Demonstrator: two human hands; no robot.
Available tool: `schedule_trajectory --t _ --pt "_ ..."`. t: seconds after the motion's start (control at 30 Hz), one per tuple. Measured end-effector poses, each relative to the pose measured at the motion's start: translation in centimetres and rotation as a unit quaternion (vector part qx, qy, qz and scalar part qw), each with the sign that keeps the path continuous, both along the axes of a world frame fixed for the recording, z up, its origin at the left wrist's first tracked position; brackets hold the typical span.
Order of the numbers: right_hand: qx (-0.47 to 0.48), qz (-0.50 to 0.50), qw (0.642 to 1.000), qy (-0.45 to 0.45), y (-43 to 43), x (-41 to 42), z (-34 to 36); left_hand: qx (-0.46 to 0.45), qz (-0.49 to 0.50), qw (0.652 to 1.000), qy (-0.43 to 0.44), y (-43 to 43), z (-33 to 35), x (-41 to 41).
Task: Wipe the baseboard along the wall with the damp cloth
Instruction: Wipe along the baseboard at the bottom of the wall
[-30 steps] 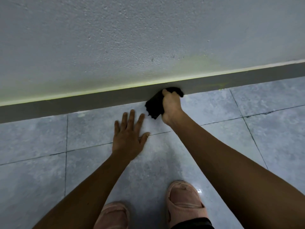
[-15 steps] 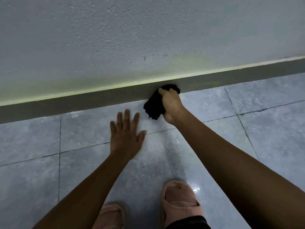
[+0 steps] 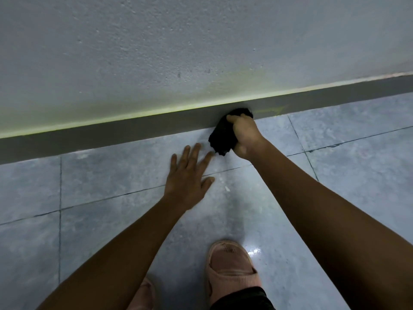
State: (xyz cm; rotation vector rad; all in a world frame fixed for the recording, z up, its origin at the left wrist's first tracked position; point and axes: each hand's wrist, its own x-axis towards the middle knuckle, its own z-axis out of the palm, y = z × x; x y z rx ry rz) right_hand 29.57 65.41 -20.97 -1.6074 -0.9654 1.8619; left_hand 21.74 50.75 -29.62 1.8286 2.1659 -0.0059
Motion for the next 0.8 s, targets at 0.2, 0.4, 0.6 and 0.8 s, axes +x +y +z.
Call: schedule_trajectory --t 0.2,0.4,0.6,0.8 --pt "0.086 -0.106 0.990 -0.018 2.9 2.2 0.6 -0.023 0.002 1.000 0.009 0.4 0.1 0.3" --pt "0.035 -0.019 0.995 -0.090 2.7 2.5 -0.7 0.017 0.017 1.000 0.016 0.3 0.0 0.9" --pt "0.075 -0.080 0.993 0.037 3.1 4.2 -0.4 0.037 0.016 0.999 0.006 2.0 -0.4 1.6" --pt "0.055 -0.138 0.989 0.002 6.4 5.1 -0.9 0.048 -0.056 0.997 -0.004 4.5 -0.4 2.2"
